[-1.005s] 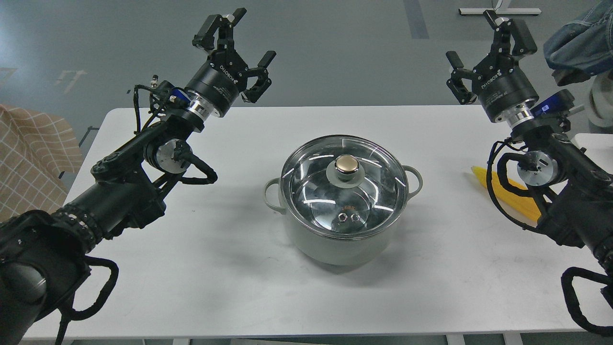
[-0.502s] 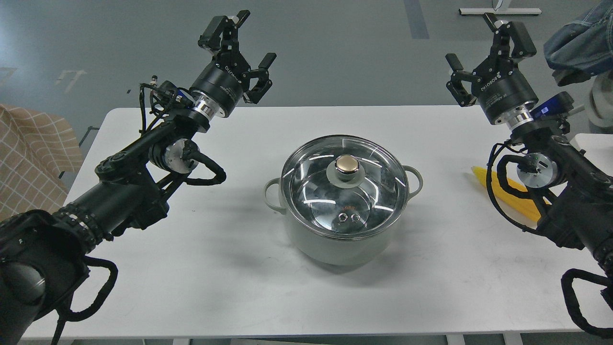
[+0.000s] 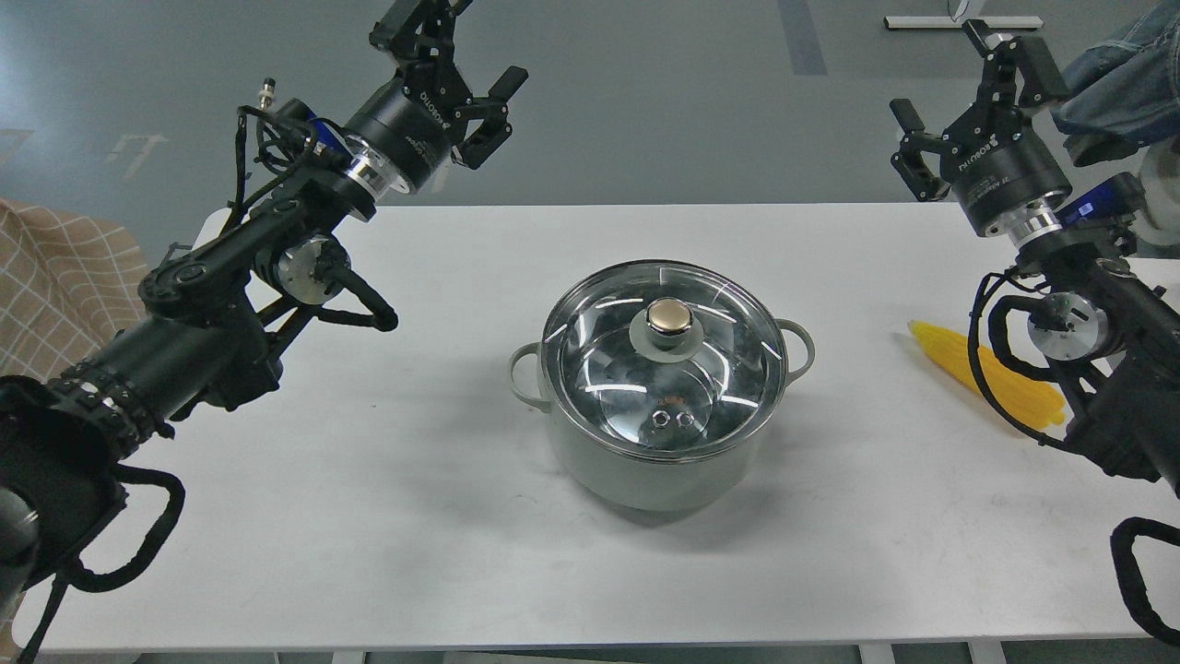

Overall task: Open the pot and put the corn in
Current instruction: 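Reach the left gripper over the pot and grasp the lid's brass knob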

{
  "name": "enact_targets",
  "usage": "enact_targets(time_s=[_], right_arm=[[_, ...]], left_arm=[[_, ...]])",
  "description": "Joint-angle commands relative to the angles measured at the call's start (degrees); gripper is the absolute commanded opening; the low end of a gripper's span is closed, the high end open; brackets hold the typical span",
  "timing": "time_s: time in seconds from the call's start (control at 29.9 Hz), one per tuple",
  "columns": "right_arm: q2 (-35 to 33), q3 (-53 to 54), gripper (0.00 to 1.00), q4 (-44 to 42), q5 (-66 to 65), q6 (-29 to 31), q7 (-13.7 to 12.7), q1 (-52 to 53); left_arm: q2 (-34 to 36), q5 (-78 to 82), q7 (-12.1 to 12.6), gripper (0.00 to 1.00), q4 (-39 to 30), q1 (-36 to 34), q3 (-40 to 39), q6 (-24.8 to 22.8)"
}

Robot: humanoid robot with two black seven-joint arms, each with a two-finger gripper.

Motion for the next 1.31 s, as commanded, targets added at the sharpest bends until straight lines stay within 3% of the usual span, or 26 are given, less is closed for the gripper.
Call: enact_targets(time_s=[0.0,0.2,0.37,0.6,0.67,0.9,1.04,1.27], right_arm=[[-1.9,-0.2,1.00,0.1,0.0,0.0,0.0,-0.4],[-3.2,-0.2,1.00,1.8,-0.1,0.0,0.0,-1.7],[-3.8,-0.2,1.00,2.5,-0.1,-0.5,0.0,-2.5],[-3.7,-0.2,1.00,2.6,-0.3,-0.5,0.0,-2.9],[-3.6,-0.2,1.00,2.6,-0.4,-0.5,0.0,-2.9],[-3.2,-0.3,1.00,2.6,-0.7,-0.5,0.0,-2.9],[-3.1,-0.3,1.00,2.6,-0.7,-0.5,0.0,-3.1],[-3.4,-0.3,1.00,3.8,-0.8,-0.5,0.0,-3.9]], left_arm=[[4.4,12.2,0.0,0.98,-8.2,-2.9,-0.5,0.7],[7.2,31.2,0.0,0.98,-24.7,-4.7,-0.8,2.8],[6.1,52.7,-0.1,0.98,-32.3,-4.7,-0.6,2.9],[0.5,82.7,-0.2,0.98,-29.7,-4.0,0.7,7.9],[-0.9,88.7,-0.2,0.98,-28.0,-4.0,4.4,9.8],[-3.2,96.0,-0.1,0.97,-25.5,-3.4,10.7,11.8],[-5.1,100.2,-0.2,0.96,-19.9,-1.7,11.3,15.7],[-3.8,100.2,-0.5,0.94,-18.9,1.4,11.3,16.0]])
